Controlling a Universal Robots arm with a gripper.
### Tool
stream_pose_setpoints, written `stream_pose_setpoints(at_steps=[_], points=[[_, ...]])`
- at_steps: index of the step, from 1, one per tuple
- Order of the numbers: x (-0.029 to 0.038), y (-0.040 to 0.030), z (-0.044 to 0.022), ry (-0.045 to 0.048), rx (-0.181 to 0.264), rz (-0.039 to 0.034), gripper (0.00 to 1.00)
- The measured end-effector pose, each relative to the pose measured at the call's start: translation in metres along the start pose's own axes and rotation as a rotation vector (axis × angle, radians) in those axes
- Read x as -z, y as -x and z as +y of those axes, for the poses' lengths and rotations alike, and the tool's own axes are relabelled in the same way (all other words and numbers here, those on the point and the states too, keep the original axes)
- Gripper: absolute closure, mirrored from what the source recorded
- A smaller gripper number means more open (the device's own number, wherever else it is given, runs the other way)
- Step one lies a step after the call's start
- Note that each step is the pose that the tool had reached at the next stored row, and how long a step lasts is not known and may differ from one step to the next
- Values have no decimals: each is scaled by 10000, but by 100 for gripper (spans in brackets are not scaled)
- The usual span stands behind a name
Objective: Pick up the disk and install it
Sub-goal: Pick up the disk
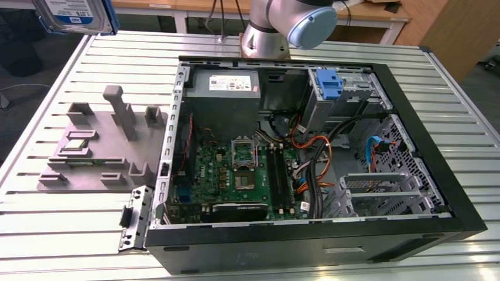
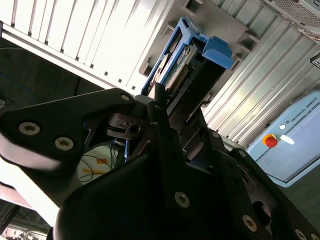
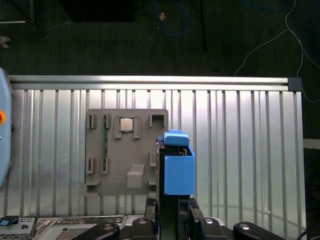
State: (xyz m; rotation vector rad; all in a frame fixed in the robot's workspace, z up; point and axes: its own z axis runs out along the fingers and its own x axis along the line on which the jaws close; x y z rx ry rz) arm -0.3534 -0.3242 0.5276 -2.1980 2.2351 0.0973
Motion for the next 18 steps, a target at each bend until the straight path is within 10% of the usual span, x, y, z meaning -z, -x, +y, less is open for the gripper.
stream_pose_setpoints(at_steps=[18], points=[[3,19,-112,0,1,0,65]])
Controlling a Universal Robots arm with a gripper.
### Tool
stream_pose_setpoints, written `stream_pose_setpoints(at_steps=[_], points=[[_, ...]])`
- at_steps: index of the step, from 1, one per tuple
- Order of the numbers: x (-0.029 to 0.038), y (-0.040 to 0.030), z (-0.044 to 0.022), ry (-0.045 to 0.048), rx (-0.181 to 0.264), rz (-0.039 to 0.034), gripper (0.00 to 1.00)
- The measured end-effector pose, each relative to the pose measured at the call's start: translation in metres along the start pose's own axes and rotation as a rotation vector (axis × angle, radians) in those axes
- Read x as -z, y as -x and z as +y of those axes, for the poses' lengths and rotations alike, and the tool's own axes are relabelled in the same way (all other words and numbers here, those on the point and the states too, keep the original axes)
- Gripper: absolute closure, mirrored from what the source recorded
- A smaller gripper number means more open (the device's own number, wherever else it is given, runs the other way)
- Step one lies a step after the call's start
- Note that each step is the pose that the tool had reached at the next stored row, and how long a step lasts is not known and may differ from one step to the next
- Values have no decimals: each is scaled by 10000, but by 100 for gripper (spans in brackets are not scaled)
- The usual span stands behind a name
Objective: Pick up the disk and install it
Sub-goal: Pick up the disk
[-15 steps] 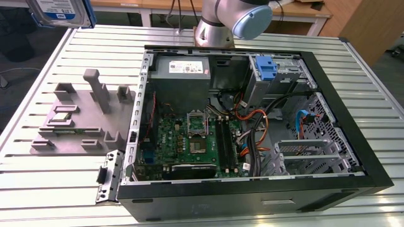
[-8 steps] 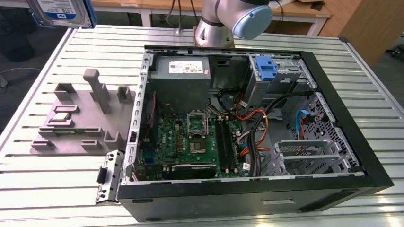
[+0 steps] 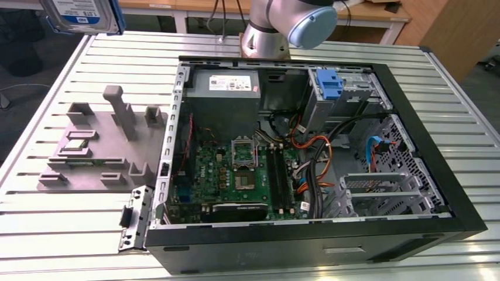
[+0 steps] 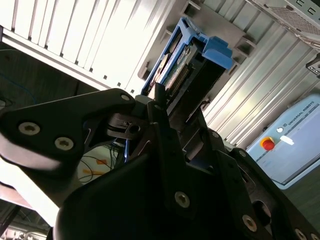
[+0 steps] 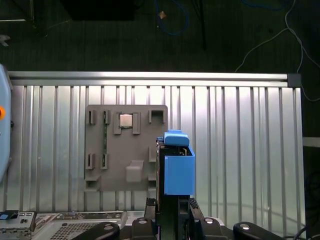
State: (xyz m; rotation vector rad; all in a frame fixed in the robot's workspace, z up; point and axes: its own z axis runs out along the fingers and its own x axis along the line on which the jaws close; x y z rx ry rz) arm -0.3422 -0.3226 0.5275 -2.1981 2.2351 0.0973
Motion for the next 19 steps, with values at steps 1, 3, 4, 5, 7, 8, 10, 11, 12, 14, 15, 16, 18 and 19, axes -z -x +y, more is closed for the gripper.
stream_pose_setpoints(at_steps=[1,3,4,5,7,8,10,11,12,14,15,16,18,19], points=[[1,2,-13,1,0,0,65],[1,5,-39,1,0,0,65],[2,6,-51,1,0,0,65],[2,7,-63,0,0,0,65],[3,10,-89,1,-1,0,65],[3,12,-102,0,0,0,65],[4,17,-130,1,0,1,65],[4,19,-144,1,0,0,65],[4,22,-156,1,0,0,65],[5,26,-178,0,0,0,65],[5,28,-189,1,0,0,65],[5,30,-200,1,0,0,65],[6,36,-222,0,-1,0,65],[6,38,-234,0,0,0,65]])
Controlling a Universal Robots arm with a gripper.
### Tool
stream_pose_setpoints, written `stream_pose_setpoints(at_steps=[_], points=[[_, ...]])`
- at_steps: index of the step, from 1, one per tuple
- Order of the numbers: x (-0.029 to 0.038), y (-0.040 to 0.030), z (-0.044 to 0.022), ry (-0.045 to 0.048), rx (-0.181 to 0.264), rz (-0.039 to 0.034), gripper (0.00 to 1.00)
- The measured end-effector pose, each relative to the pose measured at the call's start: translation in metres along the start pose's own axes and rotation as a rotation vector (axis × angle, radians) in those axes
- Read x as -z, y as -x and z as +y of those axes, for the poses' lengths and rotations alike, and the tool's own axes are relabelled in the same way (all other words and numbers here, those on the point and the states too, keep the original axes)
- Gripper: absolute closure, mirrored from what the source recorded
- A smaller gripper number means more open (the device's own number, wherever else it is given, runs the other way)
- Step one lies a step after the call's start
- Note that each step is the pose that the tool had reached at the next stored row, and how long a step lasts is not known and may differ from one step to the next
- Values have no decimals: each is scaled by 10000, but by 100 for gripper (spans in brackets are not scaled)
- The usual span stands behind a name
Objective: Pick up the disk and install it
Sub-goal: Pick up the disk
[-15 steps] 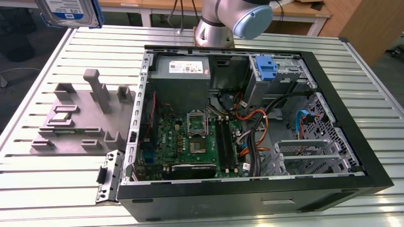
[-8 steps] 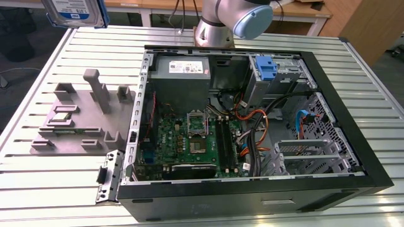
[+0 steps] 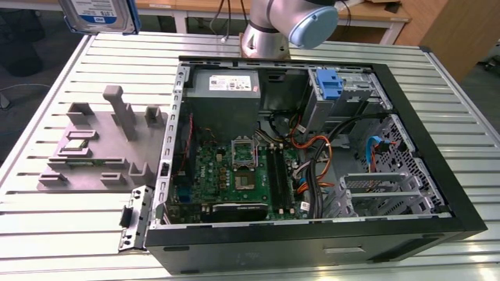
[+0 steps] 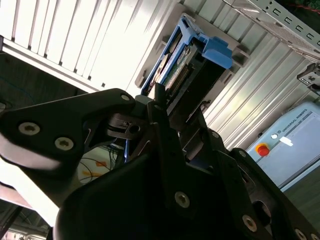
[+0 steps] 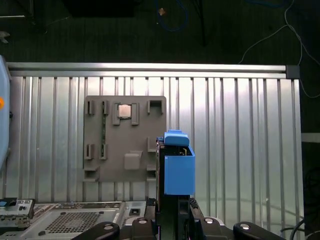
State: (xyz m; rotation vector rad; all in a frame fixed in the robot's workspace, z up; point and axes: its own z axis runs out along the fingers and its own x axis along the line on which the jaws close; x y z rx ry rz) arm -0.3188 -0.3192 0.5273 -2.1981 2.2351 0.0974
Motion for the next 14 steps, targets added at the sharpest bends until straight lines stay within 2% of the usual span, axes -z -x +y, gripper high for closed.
stream_pose_setpoints(at_steps=[5,14], points=[[2,8,-45,1,0,1,65],[2,8,-48,1,0,0,65]])
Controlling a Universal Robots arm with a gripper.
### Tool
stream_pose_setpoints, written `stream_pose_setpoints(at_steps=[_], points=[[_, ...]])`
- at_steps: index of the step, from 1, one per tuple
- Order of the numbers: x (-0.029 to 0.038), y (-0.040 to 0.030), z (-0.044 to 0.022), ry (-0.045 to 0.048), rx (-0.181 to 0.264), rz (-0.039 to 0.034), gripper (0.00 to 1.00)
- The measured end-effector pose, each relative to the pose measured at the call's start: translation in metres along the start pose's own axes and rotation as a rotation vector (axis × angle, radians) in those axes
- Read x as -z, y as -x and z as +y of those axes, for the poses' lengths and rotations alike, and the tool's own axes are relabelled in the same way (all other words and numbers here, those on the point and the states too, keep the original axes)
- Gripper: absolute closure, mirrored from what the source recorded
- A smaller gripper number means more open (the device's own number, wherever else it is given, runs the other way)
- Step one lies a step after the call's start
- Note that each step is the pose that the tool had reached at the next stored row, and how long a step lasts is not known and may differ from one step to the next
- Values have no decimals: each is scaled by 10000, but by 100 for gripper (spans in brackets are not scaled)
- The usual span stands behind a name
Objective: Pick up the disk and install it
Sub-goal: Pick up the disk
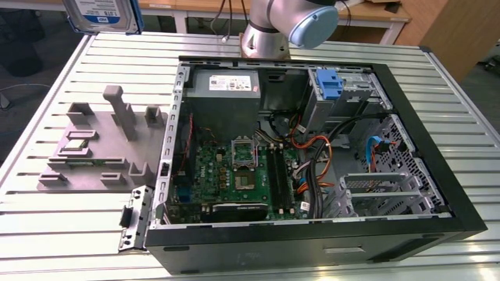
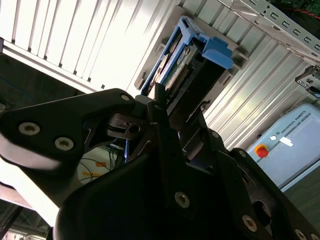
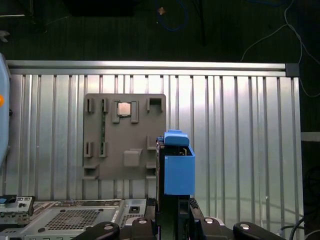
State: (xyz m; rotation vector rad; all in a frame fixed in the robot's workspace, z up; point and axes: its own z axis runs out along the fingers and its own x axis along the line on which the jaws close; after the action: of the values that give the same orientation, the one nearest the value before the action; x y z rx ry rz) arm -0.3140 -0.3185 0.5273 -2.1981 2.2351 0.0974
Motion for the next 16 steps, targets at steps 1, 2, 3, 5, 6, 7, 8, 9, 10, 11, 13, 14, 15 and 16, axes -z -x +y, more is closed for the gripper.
stream_pose_setpoints(at_steps=[1,2,3,5,6,7,8,9,10,11,13,14,15,16], points=[[0,0,-2,-1,0,0,65],[0,0,-6,0,1,0,65],[0,0,-11,0,2,0,65],[1,2,-25,0,0,0,65],[1,3,-36,0,1,0,65],[2,4,-48,0,1,0,65],[2,6,-60,0,0,0,65],[2,7,-72,-2,0,0,65],[3,9,-85,-1,0,0,65],[3,11,-97,-1,0,0,65],[4,14,-123,-1,0,0,65],[5,15,-137,0,0,1,65],[5,17,-149,-1,0,0,65],[5,19,-161,-1,0,0,65]])
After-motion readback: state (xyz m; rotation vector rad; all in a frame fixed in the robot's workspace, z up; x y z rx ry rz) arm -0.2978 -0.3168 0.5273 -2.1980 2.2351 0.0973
